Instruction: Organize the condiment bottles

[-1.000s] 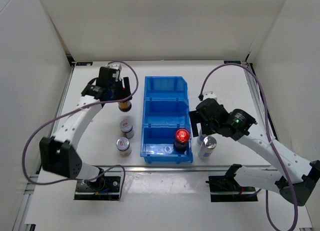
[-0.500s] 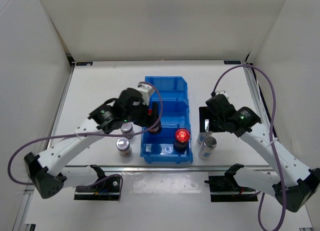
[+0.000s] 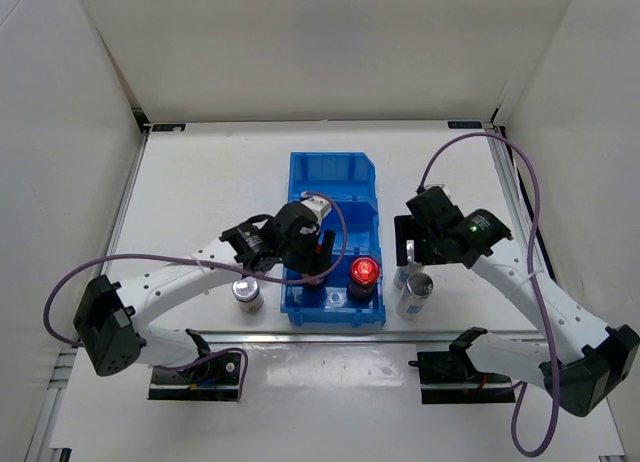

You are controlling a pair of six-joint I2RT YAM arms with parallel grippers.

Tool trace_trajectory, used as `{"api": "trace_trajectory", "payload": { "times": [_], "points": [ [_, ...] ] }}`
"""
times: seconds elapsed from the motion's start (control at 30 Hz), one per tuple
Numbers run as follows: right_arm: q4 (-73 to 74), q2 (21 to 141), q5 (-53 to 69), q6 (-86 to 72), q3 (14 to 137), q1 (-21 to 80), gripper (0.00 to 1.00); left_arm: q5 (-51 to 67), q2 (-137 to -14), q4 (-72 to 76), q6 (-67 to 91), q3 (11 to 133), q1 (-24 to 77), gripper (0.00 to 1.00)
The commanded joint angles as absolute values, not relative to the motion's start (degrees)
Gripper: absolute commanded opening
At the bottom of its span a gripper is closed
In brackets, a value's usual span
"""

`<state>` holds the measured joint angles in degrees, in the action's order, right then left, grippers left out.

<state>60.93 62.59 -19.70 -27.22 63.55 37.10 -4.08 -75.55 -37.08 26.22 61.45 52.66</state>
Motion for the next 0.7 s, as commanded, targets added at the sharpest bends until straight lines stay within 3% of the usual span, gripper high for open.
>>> {"api": "trace_trajectory", "payload": {
  "times": [0.0,0.07,0.3,0.53,0.57,0.67],
  "points": [
    [57.8,63.8,-18.9,-26.5,62.7,36.3,1.00,-5.9,-74.0,-29.5,27.7,60.1,53.2,0.29],
    [57.1,64.6,-18.3,-26.5,62.7,36.3,1.00,-6.5,-74.5,-28.6,28.2,58.5,53.2,0.34],
    [53.8,67.4,-17.1,-26.0,60.8,35.2,1.00,-7.1,-76.2,-27.3,28.7,56.1,53.2,0.68],
    [52.0,69.2,-16.0,-26.0,58.6,33.9,0.94,-7.1,-76.7,-26.3,29.3,54.9,53.2,0.80],
    [51.3,69.2,-16.0,-26.0,58.6,33.4,0.91,-7.1,-76.7,-26.3,29.3,54.9,53.2,0.99],
    [50.2,69.7,-14.9,-25.5,57.5,32.7,0.84,-7.7,-76.7,-26.3,29.3,55.6,53.2,1.00]
  ]
}}
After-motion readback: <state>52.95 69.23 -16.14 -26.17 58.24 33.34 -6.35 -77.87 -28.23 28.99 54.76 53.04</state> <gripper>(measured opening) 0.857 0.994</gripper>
